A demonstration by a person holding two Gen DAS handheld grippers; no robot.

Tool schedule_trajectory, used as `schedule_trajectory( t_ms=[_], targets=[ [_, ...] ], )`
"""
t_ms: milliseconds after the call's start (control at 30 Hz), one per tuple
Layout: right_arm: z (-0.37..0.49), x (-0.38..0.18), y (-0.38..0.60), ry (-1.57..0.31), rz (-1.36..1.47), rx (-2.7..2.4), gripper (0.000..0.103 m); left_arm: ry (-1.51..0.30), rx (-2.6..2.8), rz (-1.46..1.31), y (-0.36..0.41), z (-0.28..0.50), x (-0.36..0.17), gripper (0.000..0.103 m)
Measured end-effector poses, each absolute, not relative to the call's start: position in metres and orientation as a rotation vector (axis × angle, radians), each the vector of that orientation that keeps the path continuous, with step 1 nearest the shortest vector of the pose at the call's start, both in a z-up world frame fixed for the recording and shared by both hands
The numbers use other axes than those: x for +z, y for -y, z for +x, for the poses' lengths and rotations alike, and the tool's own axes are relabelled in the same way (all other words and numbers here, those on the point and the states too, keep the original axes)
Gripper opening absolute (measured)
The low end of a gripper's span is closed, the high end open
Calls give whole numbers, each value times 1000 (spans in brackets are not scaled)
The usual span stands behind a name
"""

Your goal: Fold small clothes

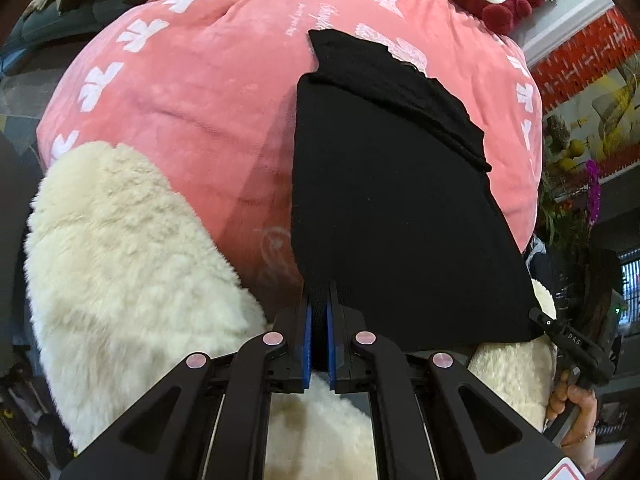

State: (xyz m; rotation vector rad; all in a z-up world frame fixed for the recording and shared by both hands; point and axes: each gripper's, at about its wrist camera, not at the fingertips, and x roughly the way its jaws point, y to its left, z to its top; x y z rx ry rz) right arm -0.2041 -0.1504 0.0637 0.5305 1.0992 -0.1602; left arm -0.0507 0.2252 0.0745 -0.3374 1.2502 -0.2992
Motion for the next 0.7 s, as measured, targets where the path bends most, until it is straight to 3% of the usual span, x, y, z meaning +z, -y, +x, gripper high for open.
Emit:
schedule_trajectory(
  t_ms=[300,533,633,700],
  targets=[
    [-133,134,170,-864,514,-118,6,-1085,-360,-317,-209,14,130,3],
    [18,138,217,-780,479,-166,8,-906,-251,-193,-176,164,147,4],
    [90,105,241,-758,518,-222,12,-845,-145,-143,-157,237,122,11],
    [112,81,253,-808,549,-302,25,-891,-55,-57,-140,280,90,26]
  ],
)
